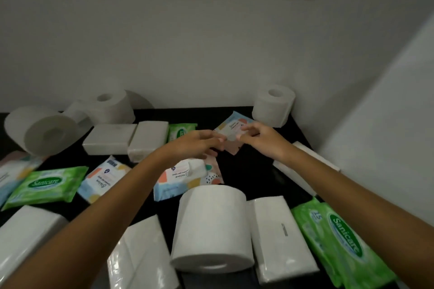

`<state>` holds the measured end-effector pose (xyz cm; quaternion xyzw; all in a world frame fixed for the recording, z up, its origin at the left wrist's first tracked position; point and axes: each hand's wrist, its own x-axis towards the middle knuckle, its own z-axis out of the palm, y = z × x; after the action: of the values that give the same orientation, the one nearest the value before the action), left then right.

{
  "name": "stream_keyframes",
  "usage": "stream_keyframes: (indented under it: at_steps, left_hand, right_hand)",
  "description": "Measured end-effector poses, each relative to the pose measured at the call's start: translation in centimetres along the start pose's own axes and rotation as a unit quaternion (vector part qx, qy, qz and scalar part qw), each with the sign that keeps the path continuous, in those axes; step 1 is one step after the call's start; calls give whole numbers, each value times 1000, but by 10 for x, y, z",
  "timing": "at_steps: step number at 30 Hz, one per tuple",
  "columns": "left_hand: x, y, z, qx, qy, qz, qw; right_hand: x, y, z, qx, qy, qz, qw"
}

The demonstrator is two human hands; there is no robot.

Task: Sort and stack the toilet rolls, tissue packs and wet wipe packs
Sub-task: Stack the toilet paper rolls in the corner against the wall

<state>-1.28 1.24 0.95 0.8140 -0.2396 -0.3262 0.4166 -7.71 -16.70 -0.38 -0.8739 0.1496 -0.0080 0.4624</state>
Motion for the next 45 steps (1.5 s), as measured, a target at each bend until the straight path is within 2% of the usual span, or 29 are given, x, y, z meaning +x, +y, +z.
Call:
stream_keyframes:
  at_steps: [3,5,11,16,20,23,26,30,32,33,36,38,39,41,43,45]
  left_hand:
    - [-20,-18,-2,35,-95,-22,995]
    - [-27,-27,1,61,-143,-40,987]
    - [-43,-45,10,53,-177,-82,979]
    - [-40,-46,14,94,-191,-102,972]
    - [-41,-45,14,55,-194,-69,977]
    - [-42,-36,8,39,-151,-20,988]
    - [-40,-18,-5,16,-91,28,995]
    - [-31,7,-21,-22,-23,81,996]
    - [-20,16,-22,-52,21,103,993]
    - [-14,20,-23,-71,50,109,990]
    - [11,31,-22,-107,133,104,980]
    - [30,38,-21,-83,174,92,977]
    - [43,43,-20,-70,183,87,977]
    - [68,56,-18,-53,198,81,975]
    - [91,71,-16,-20,205,92,974]
    - [109,86,-11,33,197,130,971]
  right_hand:
    - [-18,-1,14,28,-122,19,992]
    - [-23,1,20,21,-158,36,987]
    - [-30,3,34,-47,-185,69,979]
    - [-27,2,34,-24,-171,67,983]
    - [-25,8,33,5,-164,73,984]
    - [-22,13,27,58,-158,82,982]
    - [-18,17,18,160,-138,109,971]
    - [-7,22,9,334,-151,123,922]
    - [0,21,5,407,-120,115,898]
    - [4,18,2,418,-84,112,898]
    - [16,13,-15,367,59,90,924]
    - [23,11,-26,331,128,54,933]
    - [26,11,-32,327,134,35,935]
    - [33,12,-44,316,79,1,945]
    - [42,16,-54,207,2,-21,978]
    - [55,19,-60,121,4,-29,992]
